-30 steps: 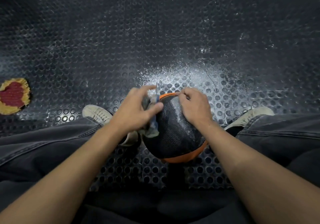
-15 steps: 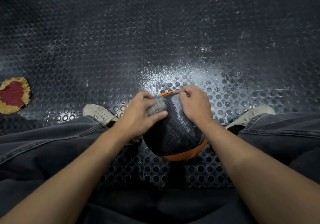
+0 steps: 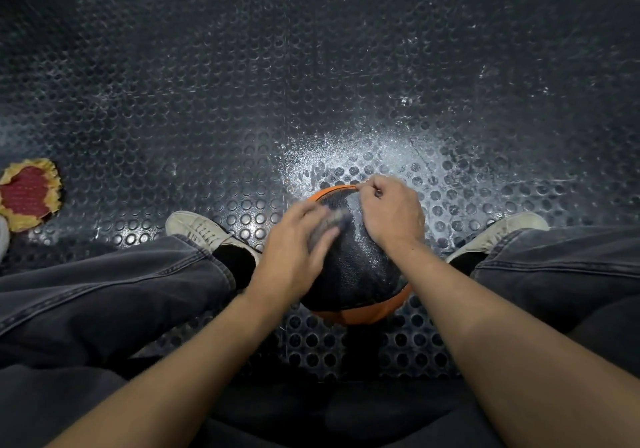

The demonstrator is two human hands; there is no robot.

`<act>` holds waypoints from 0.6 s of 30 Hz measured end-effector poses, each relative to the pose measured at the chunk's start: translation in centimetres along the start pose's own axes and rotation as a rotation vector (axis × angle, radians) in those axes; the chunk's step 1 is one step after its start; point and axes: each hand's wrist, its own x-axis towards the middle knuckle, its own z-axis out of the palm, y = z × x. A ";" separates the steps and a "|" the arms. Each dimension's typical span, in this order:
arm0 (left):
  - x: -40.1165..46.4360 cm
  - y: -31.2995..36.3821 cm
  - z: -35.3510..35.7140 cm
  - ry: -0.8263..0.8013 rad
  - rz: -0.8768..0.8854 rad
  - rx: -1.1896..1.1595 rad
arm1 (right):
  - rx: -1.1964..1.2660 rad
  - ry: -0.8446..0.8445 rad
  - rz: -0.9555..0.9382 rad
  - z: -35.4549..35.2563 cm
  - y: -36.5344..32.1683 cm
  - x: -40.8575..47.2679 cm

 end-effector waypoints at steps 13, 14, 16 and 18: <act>-1.2 -0.1 -0.7 -0.032 0.068 0.000 | 0.010 -0.047 0.024 0.3 -0.5 -0.3; -1.1 0.1 -0.7 -0.042 0.073 0.017 | 0.015 -0.077 0.021 0.2 -0.3 -0.2; 1.2 0.7 -0.5 -0.020 -0.037 0.021 | 0.010 -0.099 0.008 0.0 -0.3 -0.3; 4.2 0.8 -0.1 0.011 -0.236 -0.010 | 0.010 -0.066 0.009 -0.1 -0.6 -0.9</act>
